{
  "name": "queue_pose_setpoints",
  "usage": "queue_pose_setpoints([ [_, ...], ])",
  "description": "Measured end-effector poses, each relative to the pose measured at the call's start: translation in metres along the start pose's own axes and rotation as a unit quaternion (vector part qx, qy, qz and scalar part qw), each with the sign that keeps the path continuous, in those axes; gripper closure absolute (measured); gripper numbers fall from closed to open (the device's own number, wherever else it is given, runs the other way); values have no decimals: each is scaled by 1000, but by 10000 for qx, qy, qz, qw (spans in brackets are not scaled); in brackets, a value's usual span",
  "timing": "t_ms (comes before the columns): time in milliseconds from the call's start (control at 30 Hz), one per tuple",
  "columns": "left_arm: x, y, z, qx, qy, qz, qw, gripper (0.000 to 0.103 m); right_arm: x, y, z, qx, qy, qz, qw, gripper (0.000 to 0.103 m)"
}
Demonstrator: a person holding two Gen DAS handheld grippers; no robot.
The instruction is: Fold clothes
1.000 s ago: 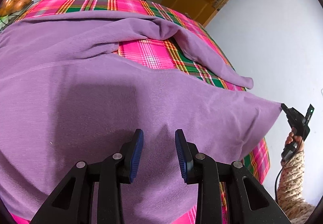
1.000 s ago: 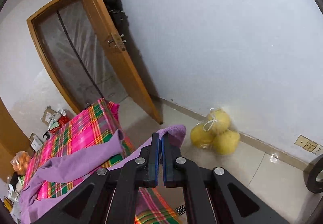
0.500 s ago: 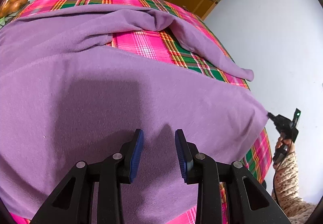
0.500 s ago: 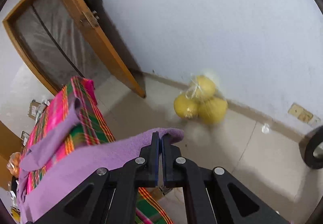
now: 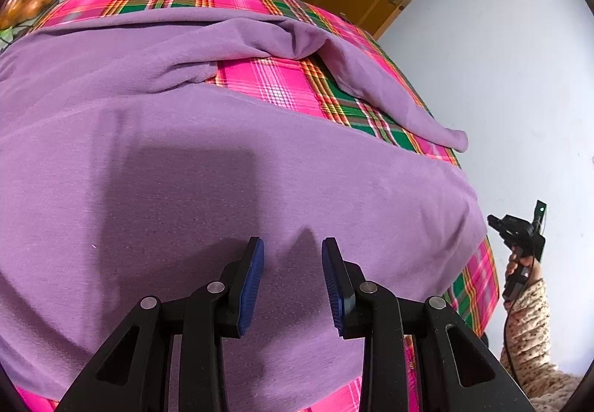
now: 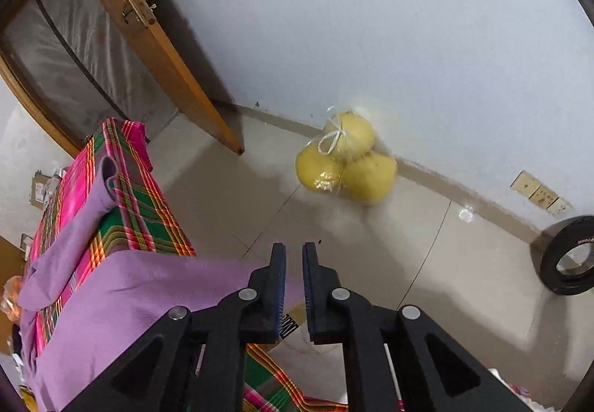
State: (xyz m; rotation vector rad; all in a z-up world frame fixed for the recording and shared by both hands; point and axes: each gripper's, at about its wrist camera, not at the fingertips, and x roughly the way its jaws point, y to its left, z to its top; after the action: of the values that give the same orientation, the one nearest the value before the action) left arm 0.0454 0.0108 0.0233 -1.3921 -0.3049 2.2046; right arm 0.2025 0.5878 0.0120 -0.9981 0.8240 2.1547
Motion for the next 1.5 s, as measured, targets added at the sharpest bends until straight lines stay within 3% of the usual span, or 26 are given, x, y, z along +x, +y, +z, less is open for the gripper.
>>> queue_pose_setpoints([
  [67, -2, 1, 0, -13, -18, 8, 10000, 70, -9, 11, 1, -115, -124, 46, 9998, 94],
  [133, -4, 4, 0, -50, -42, 20, 10000, 70, -20, 31, -2, -323, -239, 378, 9985, 91],
  [200, -6, 6, -1, -81, -64, 14, 9999, 70, -27, 57, -11, -734, -309, 804, 9936, 89],
  [300, -9, 11, -2, -121, -82, 23, 9999, 70, -22, 91, -29, -1324, -193, 1021, 9857, 88],
  [400, -14, 16, -4, -164, -120, 41, 9998, 70, -3, 108, -41, -1523, 99, 952, 9837, 87],
  [567, -24, 31, -4, -312, -230, 92, 9992, 70, -4, 112, -43, -1464, 15, 630, 9872, 84],
  [700, -29, 44, -4, -470, -305, 94, 9984, 70, -10, 139, -56, -1985, -78, 795, 9768, 81],
  [900, -38, 55, -2, -471, -382, 173, 9980, 70, -3, 167, -59, -2368, -38, 330, 9710, 81],
  [967, -42, 59, 1, -470, -420, 218, 9978, 70, -12, 180, -53, -2462, -111, 520, 9678, 81],
  [1167, -51, 72, 20, -415, -501, 450, 9969, 70, -36, 243, -41, -2862, -266, 1261, 9495, 81],
  [1500, -58, 94, 104, -138, -655, 949, 9932, 70, -5, 381, -48, -3695, 288, 2055, 9058, 81],
])
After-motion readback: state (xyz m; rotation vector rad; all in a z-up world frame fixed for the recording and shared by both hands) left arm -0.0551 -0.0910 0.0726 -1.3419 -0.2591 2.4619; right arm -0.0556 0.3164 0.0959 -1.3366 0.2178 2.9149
